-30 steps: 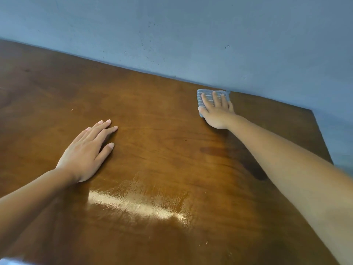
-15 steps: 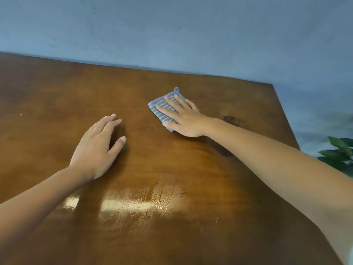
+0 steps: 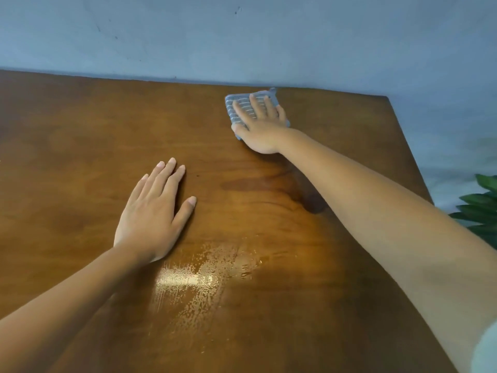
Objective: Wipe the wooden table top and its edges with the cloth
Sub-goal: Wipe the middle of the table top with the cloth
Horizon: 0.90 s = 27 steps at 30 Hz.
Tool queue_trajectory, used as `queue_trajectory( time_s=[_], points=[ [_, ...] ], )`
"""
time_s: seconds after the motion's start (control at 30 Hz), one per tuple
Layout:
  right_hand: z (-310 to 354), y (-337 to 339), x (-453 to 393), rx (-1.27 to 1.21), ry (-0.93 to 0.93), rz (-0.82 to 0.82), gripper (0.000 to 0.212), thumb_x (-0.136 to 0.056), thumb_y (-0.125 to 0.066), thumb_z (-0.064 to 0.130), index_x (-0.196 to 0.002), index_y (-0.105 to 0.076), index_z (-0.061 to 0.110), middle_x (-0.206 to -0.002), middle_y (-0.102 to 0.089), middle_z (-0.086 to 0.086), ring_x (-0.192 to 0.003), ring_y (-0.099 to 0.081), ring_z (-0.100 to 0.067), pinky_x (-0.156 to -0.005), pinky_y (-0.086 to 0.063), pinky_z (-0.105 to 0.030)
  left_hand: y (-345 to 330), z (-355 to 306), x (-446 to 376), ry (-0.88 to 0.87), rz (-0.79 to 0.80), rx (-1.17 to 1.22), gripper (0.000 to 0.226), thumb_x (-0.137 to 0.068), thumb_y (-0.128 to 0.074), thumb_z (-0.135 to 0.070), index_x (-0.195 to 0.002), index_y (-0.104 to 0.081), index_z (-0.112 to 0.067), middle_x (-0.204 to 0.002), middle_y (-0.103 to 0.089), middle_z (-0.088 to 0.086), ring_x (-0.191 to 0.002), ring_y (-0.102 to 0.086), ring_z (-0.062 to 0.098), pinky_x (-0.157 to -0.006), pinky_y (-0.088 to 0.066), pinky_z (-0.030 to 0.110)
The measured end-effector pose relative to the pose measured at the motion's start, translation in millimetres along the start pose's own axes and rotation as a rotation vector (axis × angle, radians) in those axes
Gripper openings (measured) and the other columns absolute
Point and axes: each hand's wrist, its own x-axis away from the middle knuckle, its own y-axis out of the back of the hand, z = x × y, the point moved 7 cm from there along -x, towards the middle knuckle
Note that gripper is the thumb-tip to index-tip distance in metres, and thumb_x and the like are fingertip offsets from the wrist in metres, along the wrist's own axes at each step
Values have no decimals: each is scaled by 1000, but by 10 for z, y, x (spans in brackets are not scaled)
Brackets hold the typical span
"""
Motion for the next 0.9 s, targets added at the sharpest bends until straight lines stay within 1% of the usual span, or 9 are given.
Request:
queue_trajectory(
  time_s=[0.17,0.27,0.4,0.47,0.6,0.7,0.8,0.9],
  points=[
    [349,-396,822,49,229,23,62,-103,-10,63,-158,14,46,-167,26,1,-151,30,-29,-121,15,-54,-1,8,-21,10,1,-22,75,-101,-15,-63,-162,-19,-20,-171,-12,-1,-158,-2,12,-128,-9,40],
    [387,-552,1266,92,378,17,62,-104,-11,62,-158,15,45,-167,27,1,-151,32,-27,-121,18,-51,-3,0,-20,10,-1,-24,73,-102,-16,-61,-162,-19,-20,-171,-12,-1,-158,-2,12,-128,-8,39],
    [222,-479,1283,130,449,43,60,-104,-12,63,-157,14,50,-167,27,5,-151,32,-23,-121,19,-49,2,6,-20,9,-6,-24,72,-103,-16,-60,-162,-20,-20,-171,-12,-1,-158,-2,12,-128,-8,39],
    [65,-369,1065,134,407,46,58,-104,-9,63,-156,14,52,-166,28,6,-151,32,-22,-121,19,-47,5,3,-14,6,-10,-21,71,-103,-17,-60,-162,-21,-20,-171,-12,-1,-158,-2,12,-128,-8,39],
    [-345,-140,559,70,156,22,54,-105,-3,59,-157,10,52,-168,23,7,-153,26,-22,-123,14,-48,4,-8,-12,8,-17,-13,65,-107,-24,-55,-162,-22,-19,-171,-13,-1,-158,-3,12,-128,-9,40],
    [-375,-131,503,23,46,1,53,-106,-3,55,-158,10,50,-169,21,5,-154,24,-25,-123,13,-50,1,-7,-13,-3,-26,-17,66,-107,-21,-56,-161,-23,-19,-170,-15,0,-158,-4,14,-128,-9,40],
    [-167,-252,772,-17,29,8,55,-106,-4,55,-158,13,47,-167,25,2,-152,27,-28,-122,15,-53,-6,5,-13,-5,-27,-13,64,-108,-24,-54,-161,-23,-19,-170,-16,1,-158,-6,15,-128,-10,41],
    [146,-470,1294,1,119,13,56,-106,-2,55,-157,17,45,-165,30,0,-150,31,-30,-122,14,-56,5,-4,-17,-4,-37,-5,63,-107,-28,-51,-160,-25,-18,-170,-19,3,-158,-9,17,-128,-11,42]
  ],
)
